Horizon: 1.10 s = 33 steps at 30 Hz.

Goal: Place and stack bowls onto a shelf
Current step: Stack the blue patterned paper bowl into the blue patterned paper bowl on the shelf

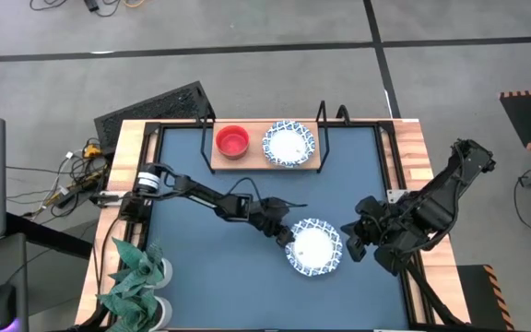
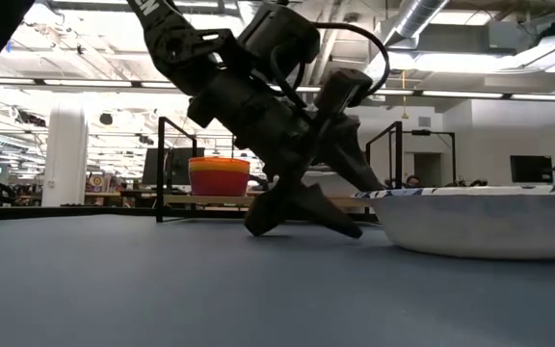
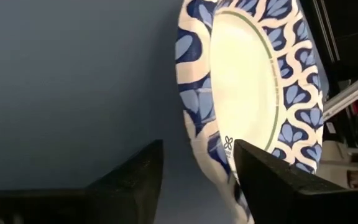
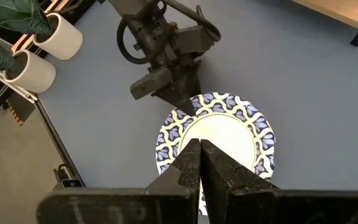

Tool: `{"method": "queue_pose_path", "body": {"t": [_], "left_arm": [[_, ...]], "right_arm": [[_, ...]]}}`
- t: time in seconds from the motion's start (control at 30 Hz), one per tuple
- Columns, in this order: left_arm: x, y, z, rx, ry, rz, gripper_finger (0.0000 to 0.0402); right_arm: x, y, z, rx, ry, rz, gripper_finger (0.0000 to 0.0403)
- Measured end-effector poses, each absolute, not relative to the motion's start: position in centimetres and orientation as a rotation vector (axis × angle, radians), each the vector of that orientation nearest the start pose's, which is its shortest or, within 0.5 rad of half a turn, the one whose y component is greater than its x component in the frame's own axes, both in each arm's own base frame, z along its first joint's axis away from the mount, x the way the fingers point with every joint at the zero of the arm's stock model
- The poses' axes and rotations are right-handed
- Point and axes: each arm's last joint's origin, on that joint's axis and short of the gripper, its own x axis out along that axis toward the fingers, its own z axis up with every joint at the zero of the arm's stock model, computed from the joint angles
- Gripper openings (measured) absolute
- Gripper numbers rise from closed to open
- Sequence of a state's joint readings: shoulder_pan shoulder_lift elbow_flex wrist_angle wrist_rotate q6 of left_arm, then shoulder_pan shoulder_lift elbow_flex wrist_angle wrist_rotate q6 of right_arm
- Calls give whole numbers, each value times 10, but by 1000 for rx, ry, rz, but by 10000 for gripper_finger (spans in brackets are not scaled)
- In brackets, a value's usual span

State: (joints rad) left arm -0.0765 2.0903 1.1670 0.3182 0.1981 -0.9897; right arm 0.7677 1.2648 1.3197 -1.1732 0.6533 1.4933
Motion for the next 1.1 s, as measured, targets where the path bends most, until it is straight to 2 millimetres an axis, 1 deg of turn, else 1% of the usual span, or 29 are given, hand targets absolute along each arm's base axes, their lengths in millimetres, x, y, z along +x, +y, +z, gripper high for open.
{"method": "queue_pose_path", "body": {"t": [0.1, 0.2, 0.27, 0.3, 0.33, 0.5, 0.63, 0.73, 0.9, 1.0, 1.1], "left_arm": [[424, -38, 119, -998, 694, 41, 143], [424, -38, 123, -1007, 683, 32, 83], [423, -39, 129, -1016, 676, 23, 37], [423, -39, 133, -1024, 668, 14, 19], [423, -39, 137, -1038, 657, 11, 11], [421, -36, 158, -1100, 625, -6, 3], [414, -26, 188, -1130, 562, 3, 2], [404, -9, 209, -1118, 524, 107, 1], [383, 26, 248, -1068, 358, 314, 0], [372, 49, 263, -1079, 261, 446, 0], [362, 71, 275, -1115, 163, 533, 0]], "right_arm": [[172, 141, 347, 673, 690, -499, 31], [172, 141, 347, 669, 691, -498, 31], [172, 141, 347, 668, 692, -498, 31], [172, 141, 347, 669, 692, -498, 31], [172, 141, 347, 668, 692, -498, 31], [171, 141, 347, 660, 696, -501, 31], [170, 140, 346, 645, 705, -510, 31], [170, 139, 346, 640, 708, -513, 31], [169, 138, 345, 631, 712, -518, 31], [170, 136, 345, 628, 713, -530, 31], [171, 135, 345, 627, 713, -541, 31]]}}
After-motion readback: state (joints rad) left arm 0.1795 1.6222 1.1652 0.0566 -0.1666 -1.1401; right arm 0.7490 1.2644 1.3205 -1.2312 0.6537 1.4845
